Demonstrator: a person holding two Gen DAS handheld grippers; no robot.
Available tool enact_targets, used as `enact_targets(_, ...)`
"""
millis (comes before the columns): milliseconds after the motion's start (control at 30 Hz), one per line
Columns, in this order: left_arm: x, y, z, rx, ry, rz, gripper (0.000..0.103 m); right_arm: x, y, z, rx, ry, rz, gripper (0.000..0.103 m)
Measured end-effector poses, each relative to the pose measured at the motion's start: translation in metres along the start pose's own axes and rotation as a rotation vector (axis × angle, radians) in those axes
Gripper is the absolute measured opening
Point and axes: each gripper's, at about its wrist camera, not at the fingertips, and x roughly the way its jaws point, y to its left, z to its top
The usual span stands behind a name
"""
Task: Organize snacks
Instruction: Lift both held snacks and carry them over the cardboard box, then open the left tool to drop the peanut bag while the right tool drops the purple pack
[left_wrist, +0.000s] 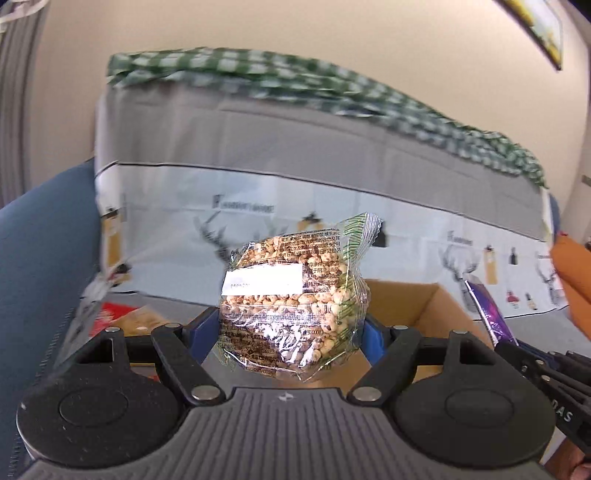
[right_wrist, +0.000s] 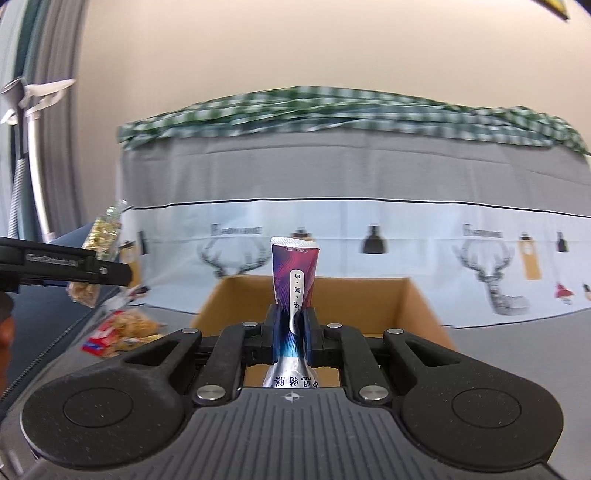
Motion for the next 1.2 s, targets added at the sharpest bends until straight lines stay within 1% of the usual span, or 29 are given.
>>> enact_targets(267,0.015,-0.047,-0.007,0.059,-0.002,-0.094,0.081,-0.009,-0.040,-0.007,-0.001,-0.009,-0.095,0.013)
enact_targets(433,0.020,-0.068,-0.012,0.102,-0.009,-0.138,0.081,-0.010,-0.052,-0.010,0.003,-0.008,-0.118,0.013)
enact_targets(533,0.021,-0.077,-0.016,0.125,-0.018,-0.151,0.081,-0.011,-0.055,-0.010,0.004,-0.011,-0.120,0.013)
enact_targets(800,0.024,-0.086,-0.020,0.155,-0.016,-0.180,0.081,-0.011,-0.053,-0.010,-0.002,-0.013,-0.110,0.013)
enact_targets(1200,0.025,-0.082,-0.019,0.122,-0.010,-0.188,0.081,-0.010,-0.053,-0.010,-0.007,-0.009,-0.116,0.013)
